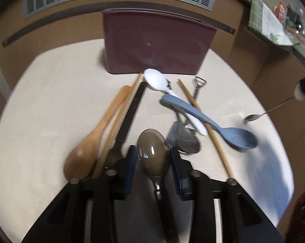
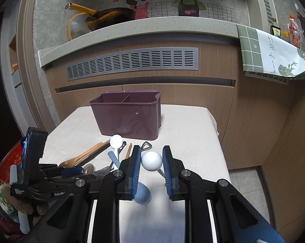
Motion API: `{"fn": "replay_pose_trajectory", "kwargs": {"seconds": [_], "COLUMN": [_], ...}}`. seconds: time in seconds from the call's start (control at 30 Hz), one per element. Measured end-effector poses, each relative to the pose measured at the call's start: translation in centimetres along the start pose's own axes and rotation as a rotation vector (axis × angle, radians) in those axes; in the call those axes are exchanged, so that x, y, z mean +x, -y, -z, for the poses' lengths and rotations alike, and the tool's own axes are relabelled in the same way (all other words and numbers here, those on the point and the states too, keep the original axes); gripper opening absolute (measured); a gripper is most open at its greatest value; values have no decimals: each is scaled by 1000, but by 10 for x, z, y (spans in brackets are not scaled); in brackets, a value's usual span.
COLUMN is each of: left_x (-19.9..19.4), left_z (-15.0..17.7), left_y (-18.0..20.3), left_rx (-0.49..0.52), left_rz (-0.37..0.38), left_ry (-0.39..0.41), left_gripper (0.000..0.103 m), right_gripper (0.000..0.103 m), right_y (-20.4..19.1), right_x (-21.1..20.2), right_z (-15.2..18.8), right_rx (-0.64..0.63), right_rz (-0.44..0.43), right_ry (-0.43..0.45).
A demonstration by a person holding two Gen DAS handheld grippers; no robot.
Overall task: Organize utensils
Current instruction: 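Lift both spoons and drop them into the maroon caddy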
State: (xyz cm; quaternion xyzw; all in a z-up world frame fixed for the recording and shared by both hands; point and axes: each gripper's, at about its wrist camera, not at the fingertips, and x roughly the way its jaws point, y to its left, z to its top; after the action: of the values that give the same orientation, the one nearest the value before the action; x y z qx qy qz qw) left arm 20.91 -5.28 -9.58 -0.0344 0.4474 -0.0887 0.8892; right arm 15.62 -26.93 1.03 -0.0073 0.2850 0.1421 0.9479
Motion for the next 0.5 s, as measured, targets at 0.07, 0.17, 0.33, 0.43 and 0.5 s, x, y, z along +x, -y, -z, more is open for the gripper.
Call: {"fn": "replay_pose_trajectory", "kwargs": {"seconds": [0.07,0.17,0.33,0.43,0.5], "left_x": [-9,-39,-104,-148,-168], "left_z": [-1,-6,-27,-71,-103], "left_y": [-2,-2,6,7,4], "left_rx": [-22,-20,36,53,41], "left_rz": [36,56,27,49,80], "left_ry": [21,127,388,559,635], "left_gripper": [33,33,33,33,33], "right_gripper": [19,19,19,19,19], "right_y": [0,2,4,4,3], "right_x": [-4,-9,-12,-29,-39], "right_z": [-5,-13,-35,-73,-105], "right_rx": [-2,0,16,33,31], "right_rz": [-14,-36,-56,-79,-100], "right_ry": [10,21,55,167,239]}}
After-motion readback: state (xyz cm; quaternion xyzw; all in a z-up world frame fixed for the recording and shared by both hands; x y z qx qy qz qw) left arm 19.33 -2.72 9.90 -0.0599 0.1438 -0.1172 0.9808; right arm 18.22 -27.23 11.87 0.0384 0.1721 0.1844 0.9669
